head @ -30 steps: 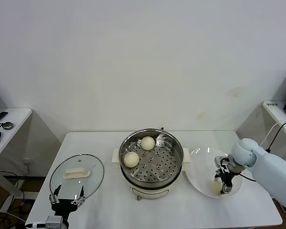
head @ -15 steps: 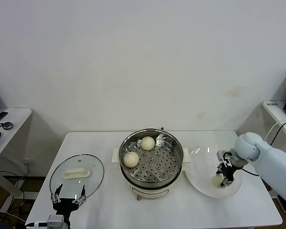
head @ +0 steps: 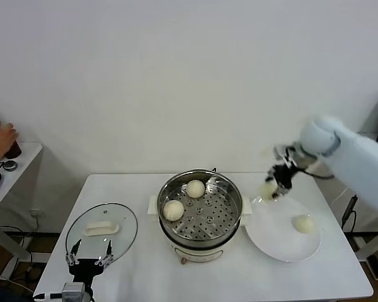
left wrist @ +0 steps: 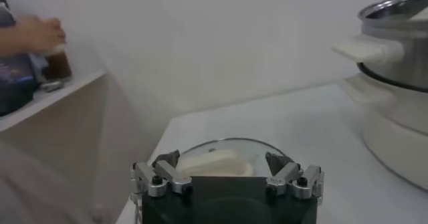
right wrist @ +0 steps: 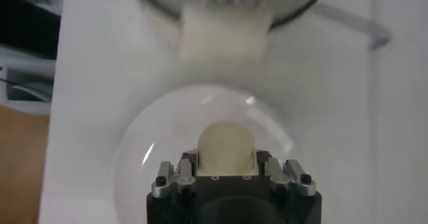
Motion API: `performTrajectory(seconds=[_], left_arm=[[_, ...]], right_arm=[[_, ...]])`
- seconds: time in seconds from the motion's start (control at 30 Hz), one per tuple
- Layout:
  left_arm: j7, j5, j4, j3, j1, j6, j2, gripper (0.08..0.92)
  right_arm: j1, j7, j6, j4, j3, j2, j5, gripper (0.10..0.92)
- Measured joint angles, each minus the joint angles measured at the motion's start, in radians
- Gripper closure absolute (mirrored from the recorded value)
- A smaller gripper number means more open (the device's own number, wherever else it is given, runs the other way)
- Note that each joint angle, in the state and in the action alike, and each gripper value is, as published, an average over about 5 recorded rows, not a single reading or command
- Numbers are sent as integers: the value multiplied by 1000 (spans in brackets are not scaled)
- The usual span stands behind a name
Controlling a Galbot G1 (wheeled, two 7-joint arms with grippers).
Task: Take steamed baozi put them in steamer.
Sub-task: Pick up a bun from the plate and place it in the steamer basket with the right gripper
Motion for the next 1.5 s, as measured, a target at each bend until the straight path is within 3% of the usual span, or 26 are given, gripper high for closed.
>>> performTrajectory(seconds=[0.17, 0.4, 0.6, 0.9, 1.5], left_arm=[[-4, 1, -19, 0, 9, -3, -5, 177], [-11, 10, -34, 1, 20, -7, -23, 177], [-12, 10, -47, -1, 23, -9, -30, 177], [-12, -2, -63, -10, 31, -6, -28, 177], [-7, -9, -62, -5, 18, -3, -28, 177]], right_arm=[[150, 21, 113, -12, -97, 75, 121, 506], [267, 78, 390, 20, -233, 167, 209, 499], [302, 112, 593, 83, -329, 229, 150, 499], [310, 144, 773, 159, -434, 306, 18, 499], [248, 177, 887, 189, -510, 400, -152, 499]])
